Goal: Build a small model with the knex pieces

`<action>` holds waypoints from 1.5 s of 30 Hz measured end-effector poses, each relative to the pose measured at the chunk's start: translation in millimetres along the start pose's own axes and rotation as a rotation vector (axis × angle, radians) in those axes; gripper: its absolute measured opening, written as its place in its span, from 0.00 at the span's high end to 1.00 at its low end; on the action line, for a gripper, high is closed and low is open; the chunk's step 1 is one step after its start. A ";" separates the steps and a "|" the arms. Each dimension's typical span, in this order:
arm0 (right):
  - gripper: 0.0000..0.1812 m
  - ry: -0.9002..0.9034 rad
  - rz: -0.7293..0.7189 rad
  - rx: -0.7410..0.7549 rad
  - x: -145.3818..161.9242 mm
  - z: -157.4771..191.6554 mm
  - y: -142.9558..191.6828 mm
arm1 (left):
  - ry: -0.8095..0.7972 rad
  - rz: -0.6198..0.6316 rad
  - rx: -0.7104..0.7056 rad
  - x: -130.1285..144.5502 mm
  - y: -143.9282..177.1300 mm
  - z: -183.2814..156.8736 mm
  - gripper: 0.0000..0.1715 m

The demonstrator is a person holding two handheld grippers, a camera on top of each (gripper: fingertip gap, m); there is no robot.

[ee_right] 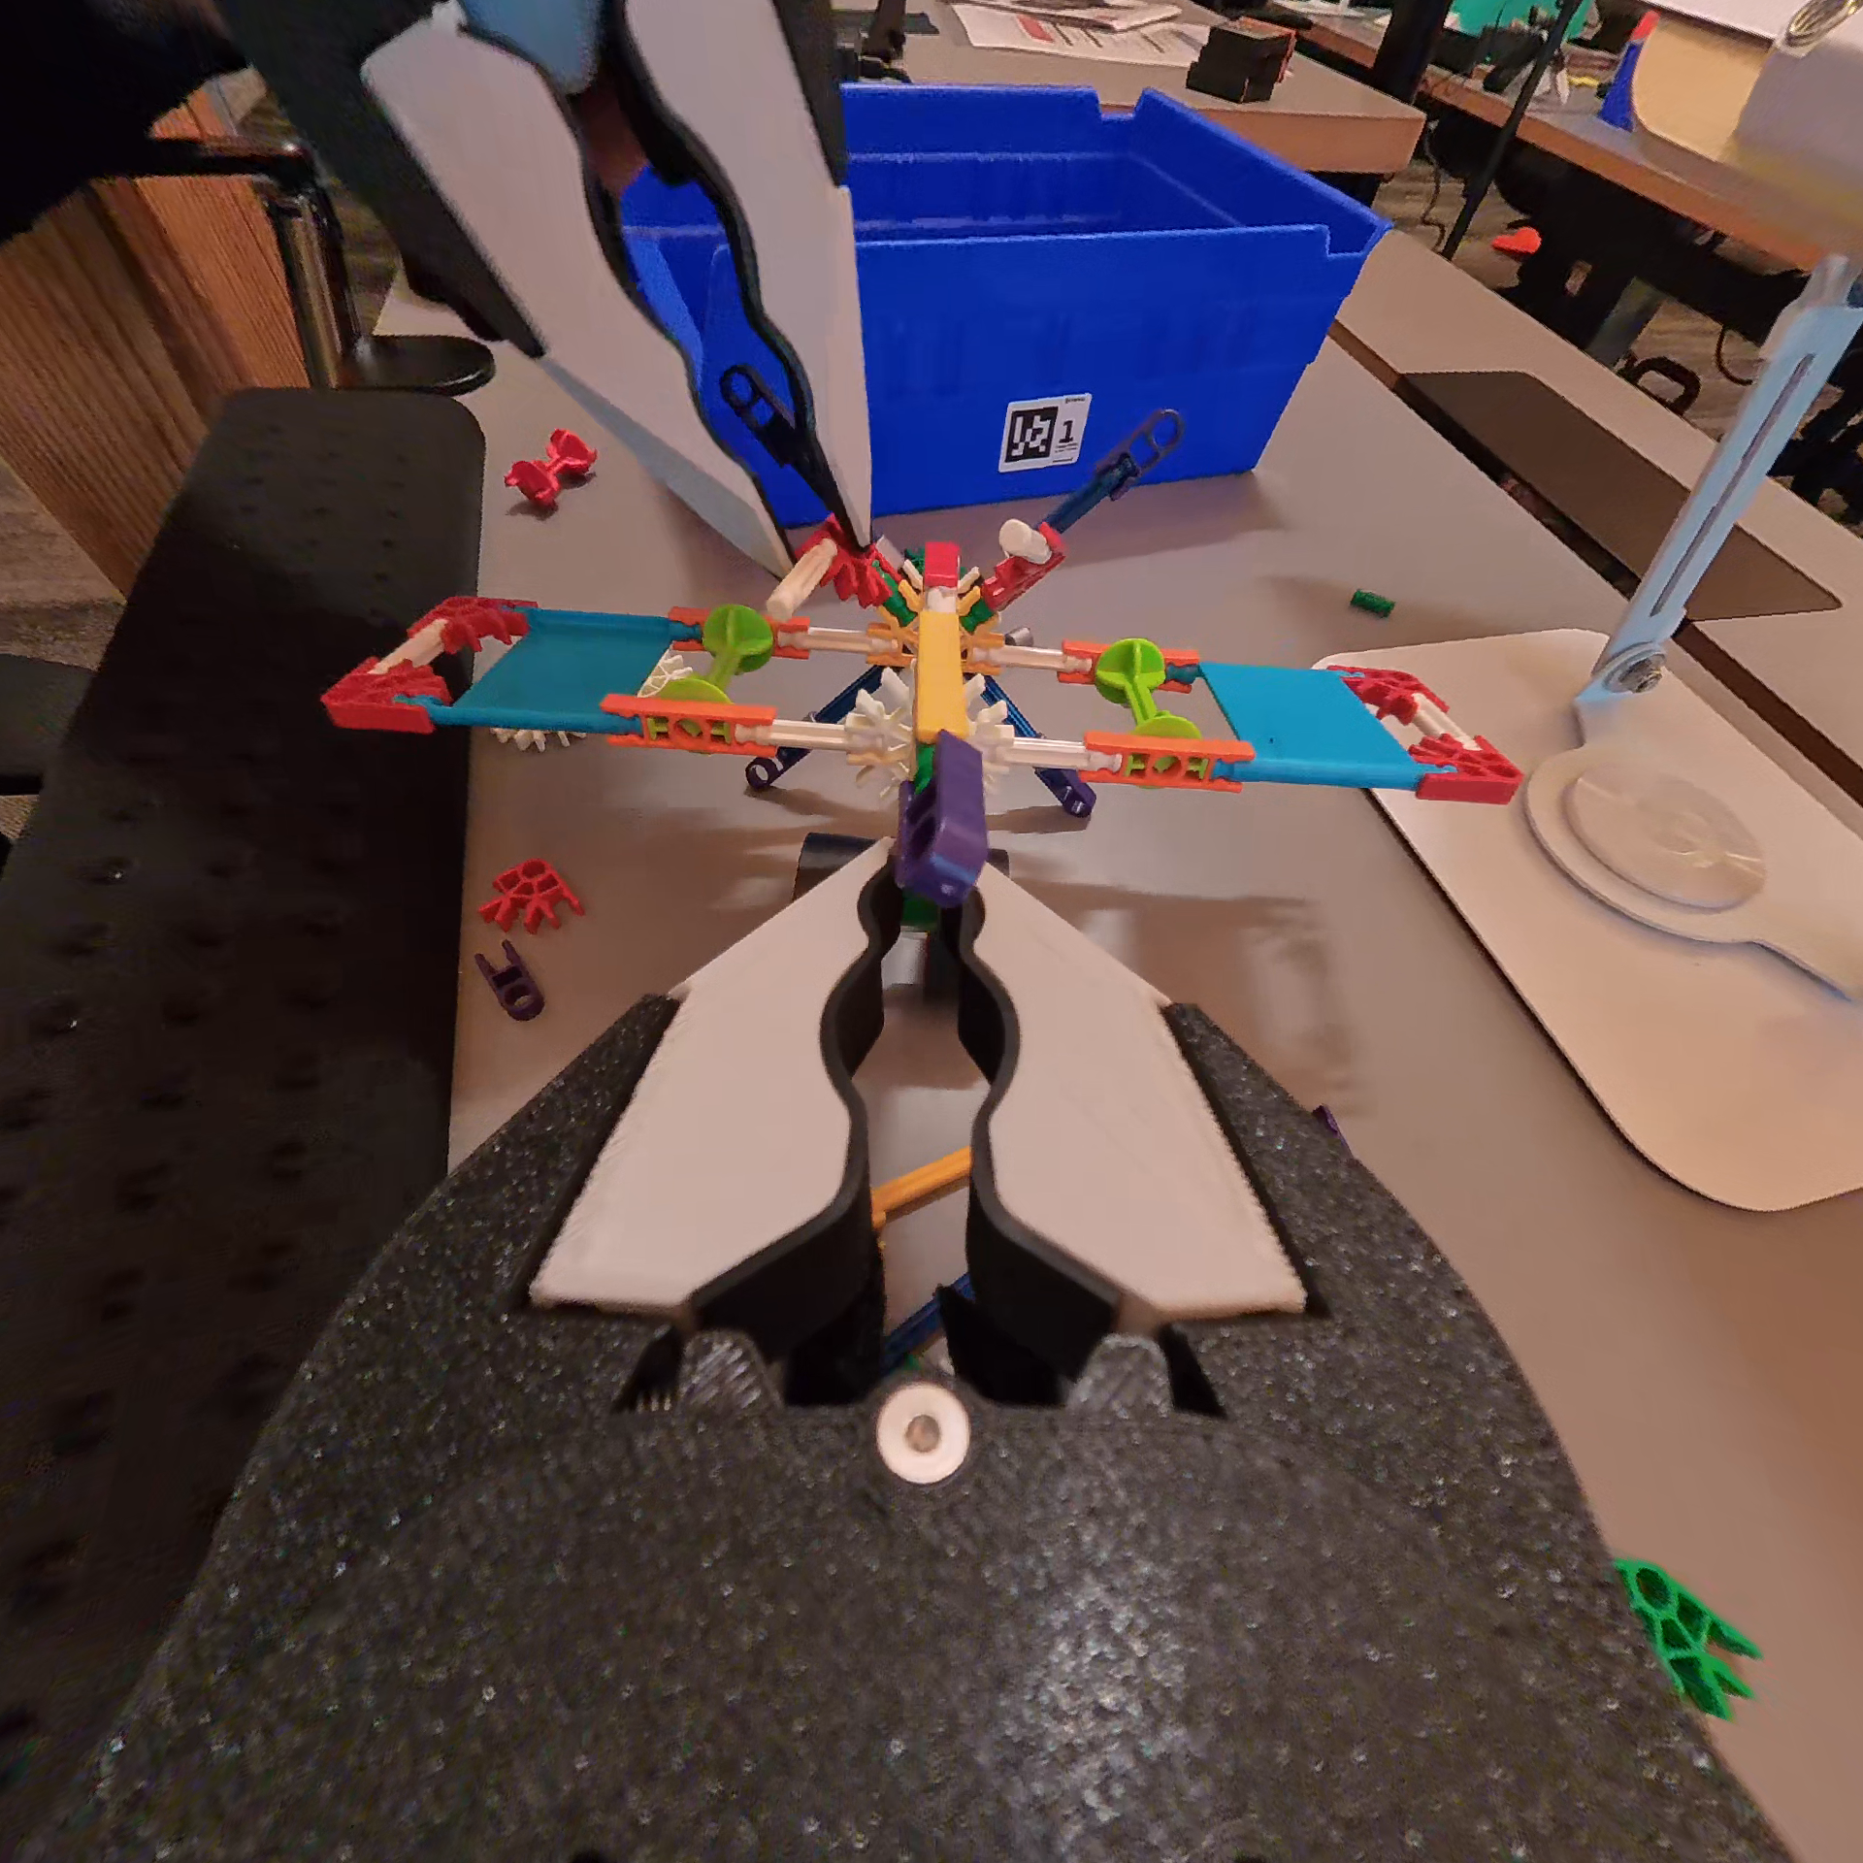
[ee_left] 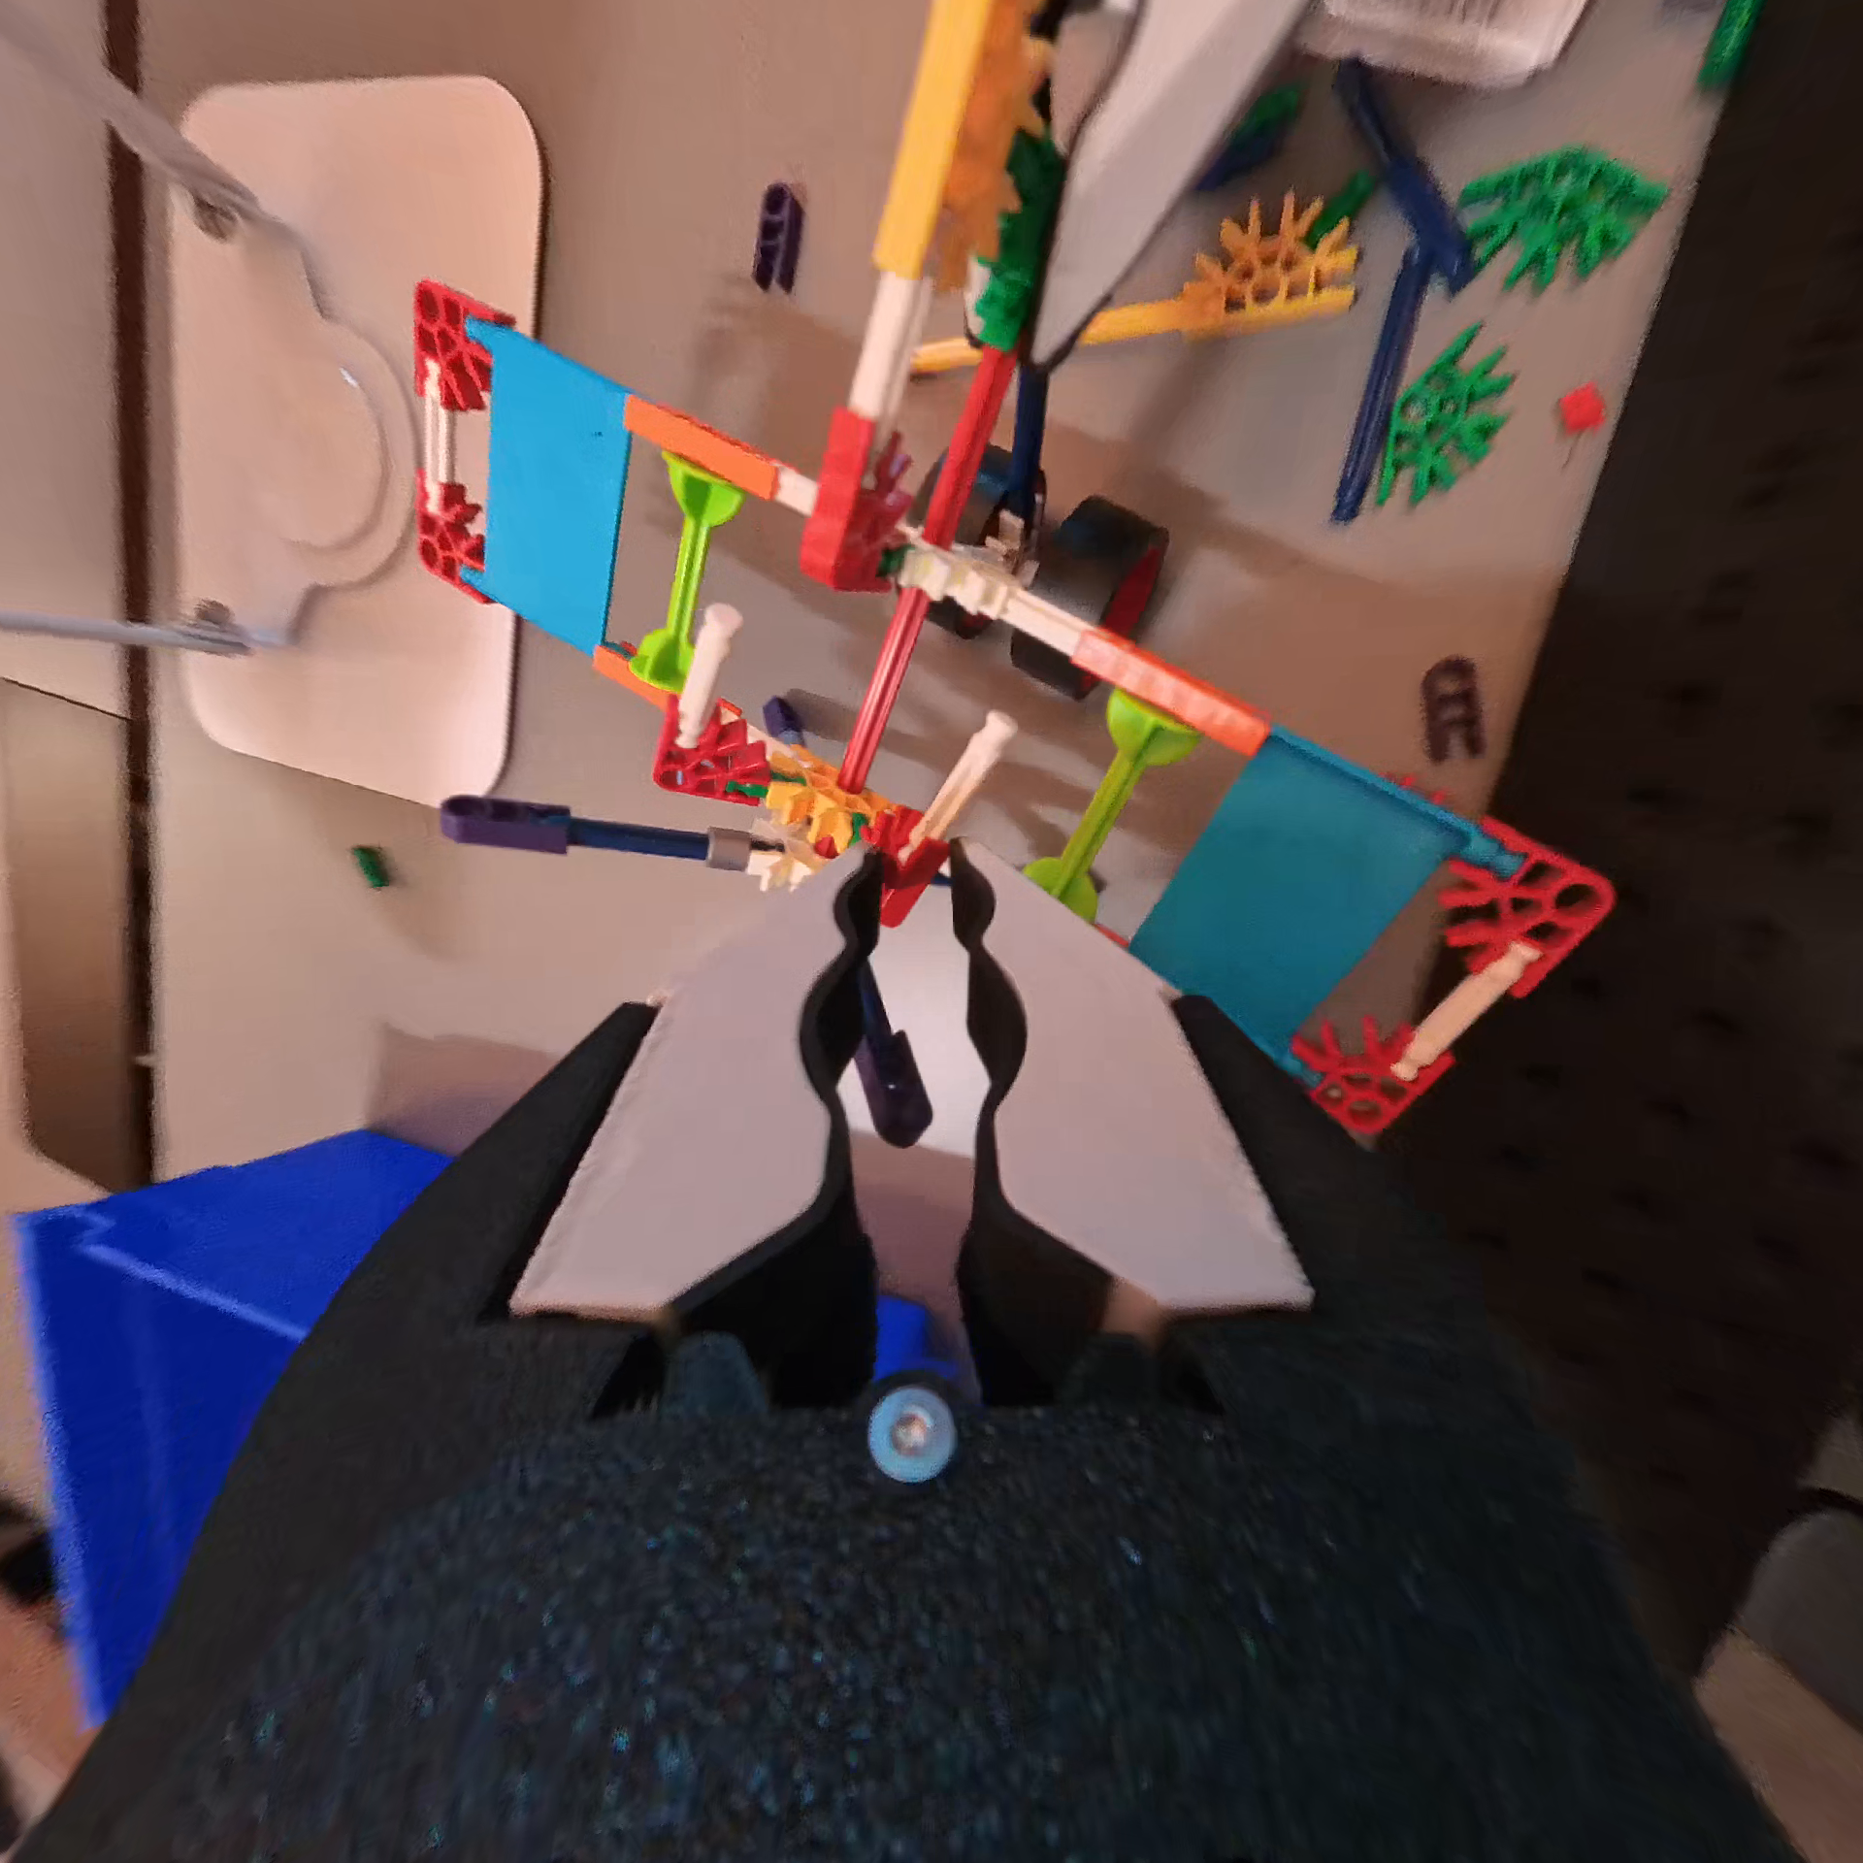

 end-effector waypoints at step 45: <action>0.96 -0.108 -0.008 -0.068 25.1 -19.0 29.1 | 0.113 -0.107 0.045 15.5 10.9 -5.7 0.79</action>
Point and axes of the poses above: each gripper's, where its closed fingertips meet, y back along the fingers, x out of its underside, z = x × y across the jaws, the point moved 10 cm from there along y, back along the fingers, and after that the axes turned 3 degrees about y, right-handed, at the moved point
